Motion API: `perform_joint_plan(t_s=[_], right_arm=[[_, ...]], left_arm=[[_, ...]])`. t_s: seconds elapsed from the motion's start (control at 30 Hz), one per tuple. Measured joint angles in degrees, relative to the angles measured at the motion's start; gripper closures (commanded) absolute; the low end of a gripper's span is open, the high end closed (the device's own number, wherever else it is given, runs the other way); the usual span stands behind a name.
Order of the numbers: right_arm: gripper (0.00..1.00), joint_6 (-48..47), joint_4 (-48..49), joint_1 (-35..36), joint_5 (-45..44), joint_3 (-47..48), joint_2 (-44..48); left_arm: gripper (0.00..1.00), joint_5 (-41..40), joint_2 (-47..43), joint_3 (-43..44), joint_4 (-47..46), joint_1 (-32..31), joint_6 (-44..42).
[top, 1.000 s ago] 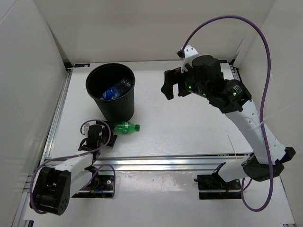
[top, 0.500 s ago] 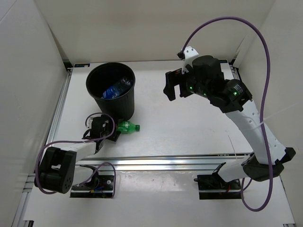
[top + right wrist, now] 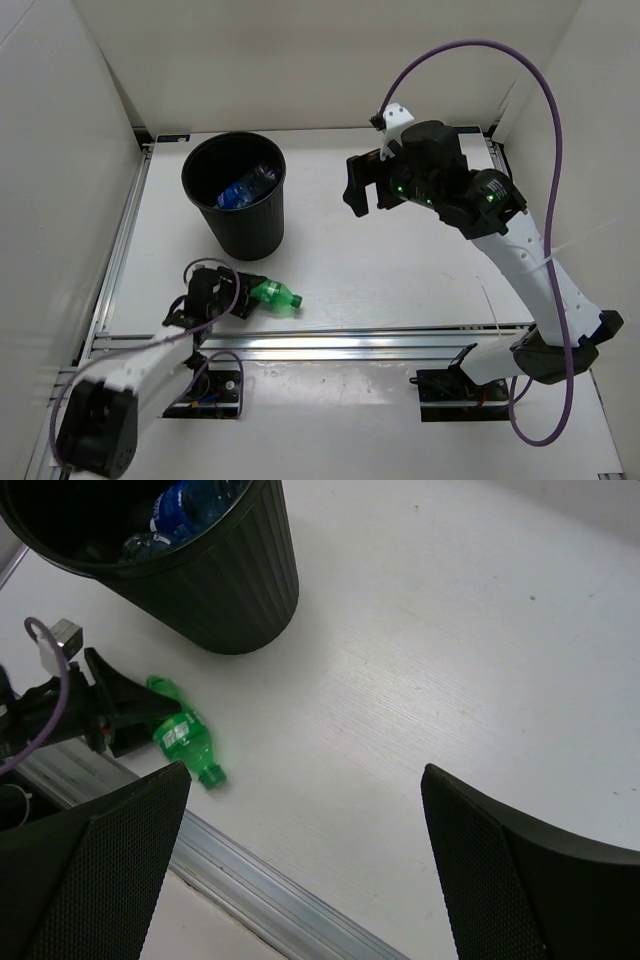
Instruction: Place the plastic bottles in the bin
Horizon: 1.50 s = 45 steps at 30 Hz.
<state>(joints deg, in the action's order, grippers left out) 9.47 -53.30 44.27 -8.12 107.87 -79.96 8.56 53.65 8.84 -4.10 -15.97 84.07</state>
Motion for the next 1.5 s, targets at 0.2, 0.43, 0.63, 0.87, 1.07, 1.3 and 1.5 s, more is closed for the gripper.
perform_joint_plan(t_s=[0.2, 0.43, 0.63, 0.87, 1.07, 1.3, 1.5], right_arm=[[0.0, 1.4, 1.2, -0.4, 1.9, -3.9, 0.0], [0.0, 4.0, 3.8, -1.8, 3.9, -5.8, -0.2], [0.0, 4.9, 5.1, -2.2, 4.6, -4.5, -1.0], [0.0, 6.3, 5.4, -2.6, 4.2, -3.0, -2.6], [0.0, 8.1, 3.9, -3.3, 0.6, -1.8, -3.2], [0.0, 10.3, -0.5, -5.4, -0.8, 0.1, -3.3], [0.0, 11.1, -2.6, -5.6, 0.2, -1.0, -3.2]], left_arm=[[0.51, -3.7, -31.9, 6.6, 26.3, -1.6, 1.3], [0.5, -15.0, -27.8, 40.9, 45.0, -1.6, -4.9], [0.43, -24.3, -0.8, 76.3, 46.4, -1.6, -24.4], [0.0, -33.0, 20.1, 93.4, 44.7, -1.6, -41.0], [0.0, -37.6, 21.3, 95.5, 47.9, -1.6, -46.0], [0.0, -48.6, -2.2, 86.0, 49.9, -1.7, -45.7], [0.0, -53.4, -19.3, 73.3, 69.7, -1.7, -34.3]])
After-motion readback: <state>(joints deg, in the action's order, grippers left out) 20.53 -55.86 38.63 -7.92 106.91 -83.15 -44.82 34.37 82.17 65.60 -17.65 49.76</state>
